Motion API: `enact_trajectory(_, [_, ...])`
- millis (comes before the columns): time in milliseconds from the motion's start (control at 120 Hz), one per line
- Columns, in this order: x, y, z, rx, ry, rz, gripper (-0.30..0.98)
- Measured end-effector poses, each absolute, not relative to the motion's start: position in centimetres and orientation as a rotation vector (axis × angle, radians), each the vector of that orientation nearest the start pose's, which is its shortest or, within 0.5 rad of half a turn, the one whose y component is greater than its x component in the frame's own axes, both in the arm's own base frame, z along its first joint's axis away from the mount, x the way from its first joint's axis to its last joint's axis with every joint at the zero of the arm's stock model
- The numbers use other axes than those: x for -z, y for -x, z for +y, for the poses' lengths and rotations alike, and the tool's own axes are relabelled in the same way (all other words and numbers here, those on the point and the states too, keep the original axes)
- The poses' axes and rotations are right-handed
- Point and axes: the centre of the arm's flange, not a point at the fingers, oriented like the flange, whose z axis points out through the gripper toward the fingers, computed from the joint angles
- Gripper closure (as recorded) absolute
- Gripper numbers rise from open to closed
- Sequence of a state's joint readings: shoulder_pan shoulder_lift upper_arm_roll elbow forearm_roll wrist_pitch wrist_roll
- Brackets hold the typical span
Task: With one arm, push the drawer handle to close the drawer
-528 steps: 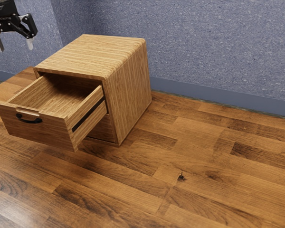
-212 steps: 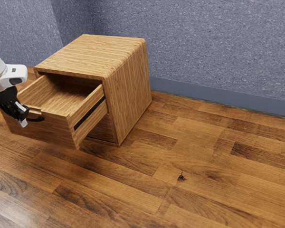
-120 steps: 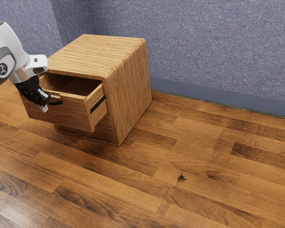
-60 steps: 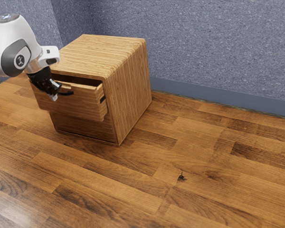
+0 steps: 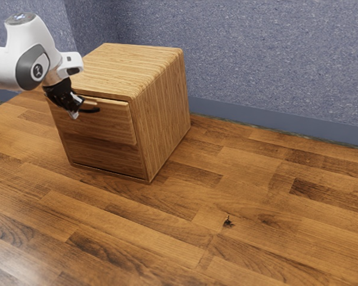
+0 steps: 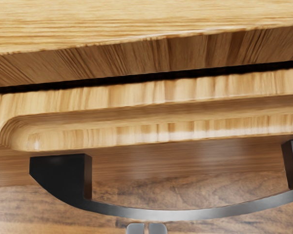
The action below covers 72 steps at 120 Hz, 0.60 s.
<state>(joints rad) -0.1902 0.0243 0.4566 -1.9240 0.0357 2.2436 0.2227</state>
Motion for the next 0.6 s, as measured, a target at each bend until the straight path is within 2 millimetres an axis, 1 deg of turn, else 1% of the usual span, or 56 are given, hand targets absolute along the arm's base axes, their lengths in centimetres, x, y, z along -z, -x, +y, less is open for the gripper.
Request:
enact_trajectory(83, [-50.5,-57.9,15.5,0.422,2.996,-0.039,0.79])
enact_trajectory(167, [-50.5,-58.6,14.8,0.428,2.996,-0.024,0.79])
enact_trajectory(283, [-50.5,-58.6,15.5,0.429,2.997,-0.046,0.79])
enact_trajectory(350, [-50.7,-58.3,15.1,0.437,3.01,-0.043,0.79])
enact_trajectory(383, [-51.2,-57.1,14.2,0.448,3.035,-0.027,0.79])
enact_trajectory(417, [-51.6,-55.5,13.1,0.458,3.068,-0.004,0.79])
enact_trajectory(433, [-51.9,-54.3,12.3,0.467,3.09,0.015,0.78])
enact_trajectory(467, [-52.3,-51.9,10.5,0.478,3.131,0.065,0.71])
enact_trajectory(500, [-52.7,-49.3,8.2,0.487,3.168,0.134,0.64])
enact_trajectory(550, [-54.5,-45.8,4.8,0.503,3.188,0.242,0.52])
enact_trajectory(600, [-57.3,-43.8,1.4,0.504,3.169,0.339,0.42])
